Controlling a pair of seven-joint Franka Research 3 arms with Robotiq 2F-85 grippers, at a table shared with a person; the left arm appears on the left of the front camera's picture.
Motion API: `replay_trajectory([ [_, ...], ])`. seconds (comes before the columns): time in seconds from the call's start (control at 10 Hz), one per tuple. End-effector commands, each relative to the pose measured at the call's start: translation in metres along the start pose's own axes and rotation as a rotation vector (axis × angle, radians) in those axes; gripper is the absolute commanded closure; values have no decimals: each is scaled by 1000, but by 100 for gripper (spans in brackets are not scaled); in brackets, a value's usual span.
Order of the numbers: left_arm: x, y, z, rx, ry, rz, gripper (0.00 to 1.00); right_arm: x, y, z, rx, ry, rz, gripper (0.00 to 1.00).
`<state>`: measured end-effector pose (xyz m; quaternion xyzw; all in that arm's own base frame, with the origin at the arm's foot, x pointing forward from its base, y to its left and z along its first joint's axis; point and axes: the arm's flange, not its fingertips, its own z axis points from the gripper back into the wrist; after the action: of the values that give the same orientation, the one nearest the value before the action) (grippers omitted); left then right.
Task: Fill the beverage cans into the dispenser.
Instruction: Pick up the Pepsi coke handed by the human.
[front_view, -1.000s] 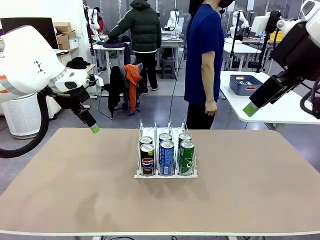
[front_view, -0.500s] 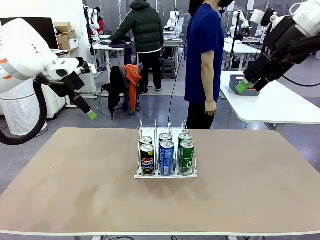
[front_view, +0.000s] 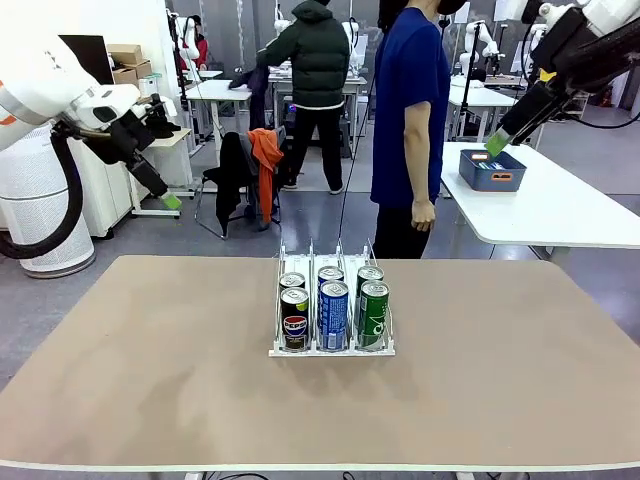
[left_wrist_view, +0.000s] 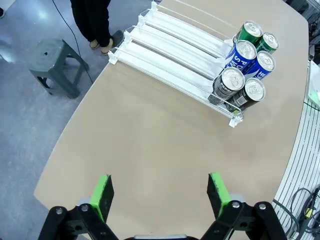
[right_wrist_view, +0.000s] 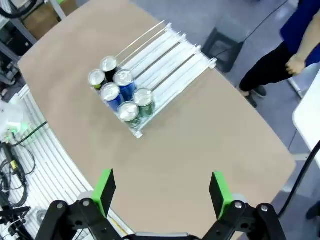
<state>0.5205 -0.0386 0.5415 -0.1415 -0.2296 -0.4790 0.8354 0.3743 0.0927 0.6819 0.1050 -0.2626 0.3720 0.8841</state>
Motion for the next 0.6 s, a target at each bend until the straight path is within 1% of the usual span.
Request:
replay_trajectory([
  [0.0, -2, -11, 11, 41, -5, -63, 0, 8, -40, -3, -8, -29, -71, 0],
  [0.1, -2, -18, 17, 95, -44, -58, 0, 8, -52, 0, -33, -50, -155, 0],
  [0.2, 5, -5, 8, 14, -6, -20, 0, 2, -22, 1, -13, -8, -33, 0],
  [0.4, 5, -5, 8, 14, -6, -20, 0, 2, -22, 1, -13, -8, -33, 0],
  [0.5, 9, -11, 14, 37, -19, -32, 0, 2, -22, 1, -13, -8, -33, 0],
])
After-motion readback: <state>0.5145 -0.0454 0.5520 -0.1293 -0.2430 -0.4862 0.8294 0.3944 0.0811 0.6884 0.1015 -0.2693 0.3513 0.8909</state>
